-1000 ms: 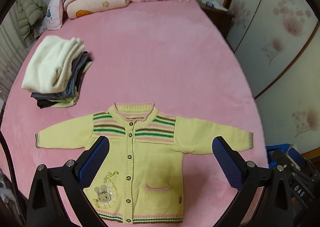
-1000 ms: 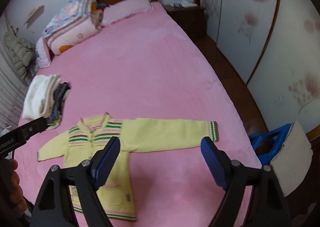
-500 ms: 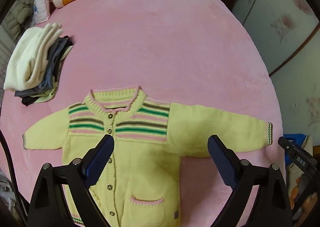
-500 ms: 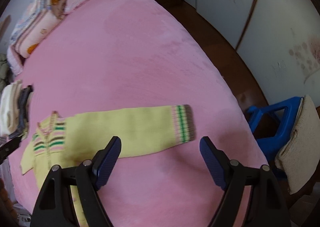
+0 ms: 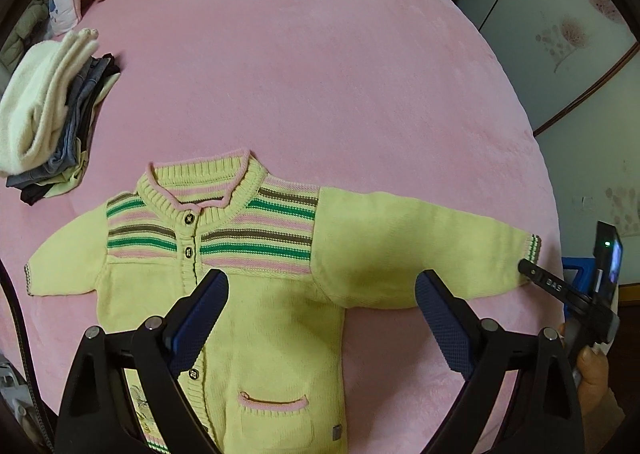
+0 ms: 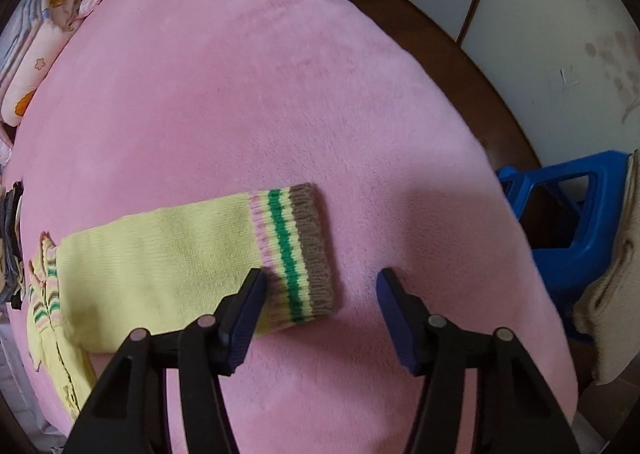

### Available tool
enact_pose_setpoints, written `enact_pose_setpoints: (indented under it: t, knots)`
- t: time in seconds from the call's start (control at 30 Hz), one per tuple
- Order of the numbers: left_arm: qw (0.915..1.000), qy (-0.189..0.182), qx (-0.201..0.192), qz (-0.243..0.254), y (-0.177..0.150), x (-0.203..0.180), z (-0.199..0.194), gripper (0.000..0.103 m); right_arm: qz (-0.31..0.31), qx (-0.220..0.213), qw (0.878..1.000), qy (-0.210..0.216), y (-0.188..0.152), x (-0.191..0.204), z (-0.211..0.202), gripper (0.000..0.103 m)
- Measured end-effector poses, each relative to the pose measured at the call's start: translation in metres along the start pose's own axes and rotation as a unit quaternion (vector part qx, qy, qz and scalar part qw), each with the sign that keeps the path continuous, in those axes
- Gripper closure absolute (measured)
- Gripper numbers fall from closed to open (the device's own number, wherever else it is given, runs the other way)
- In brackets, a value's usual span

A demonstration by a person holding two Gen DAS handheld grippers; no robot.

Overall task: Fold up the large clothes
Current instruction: 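Carry the sleeve cuff with the right tool across the cardigan front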

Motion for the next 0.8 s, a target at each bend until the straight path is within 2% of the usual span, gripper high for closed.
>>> enact_pose_setpoints:
  t: [0.03,0.1,0.13,0.17,0.3,0.47,0.57,0.63,0.67,0.8]
  knots:
    - [1.0000,0.000,0.000,-0.001,-0.001,0.000,-0.001,0.009,0.001,-0.001,1.000,0.000,0.000,0.000,0.000,0.046]
    - [1.0000,-0.002,0.000,-0.003,-0.003,0.002,-0.005,0.009,-0.002,0.001,1.000,0.012,-0.001,0.005,-0.001,0.059]
    - [1.0000,-0.002,-0.002,-0.005,-0.004,0.004,-0.008,0.009,-0.006,0.006,1.000,0.029,-0.002,0.010,-0.002,0.081]
    - [1.0000,-0.002,-0.003,-0.006,-0.006,0.005,-0.011,0.009,-0.011,0.009,0.999,0.028,-0.004,0.012,-0.006,0.089]
    - [0.9997,0.007,-0.022,-0.011,-0.011,0.020,-0.034,0.009,-0.025,-0.016,0.999,0.024,-0.003,0.024,-0.033,0.092]
    - [0.9979,0.024,-0.053,-0.030,-0.022,0.056,-0.072,0.009,-0.026,-0.071,0.993,0.093,-0.003,0.056,-0.106,0.092]
    - [0.9961,0.029,-0.065,-0.052,-0.029,0.084,-0.090,0.009,-0.050,-0.102,0.983,0.144,-0.009,0.090,-0.156,0.092]
    - [0.9941,0.031,-0.074,-0.073,-0.036,0.112,-0.104,0.009,-0.077,-0.121,0.973,0.179,-0.019,0.128,-0.193,0.092]
    - [0.9935,0.031,-0.077,-0.078,-0.038,0.121,-0.108,0.009,-0.086,-0.127,0.970,0.187,-0.018,0.135,-0.196,0.092]
    - [0.9893,0.030,-0.094,-0.107,-0.047,0.174,-0.125,0.009,-0.130,-0.145,0.954,0.230,-0.041,0.206,-0.231,0.092]
Point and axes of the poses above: each gripper's, at about its wrist camera, not at the fingertips, and z roughly the way its jaws point, x to its left, y to its top, the point moved 7 cm from there along z, roughly the way its jaws point, and after that the axes turned 9 degrees about -y, right-handed, at the moved point
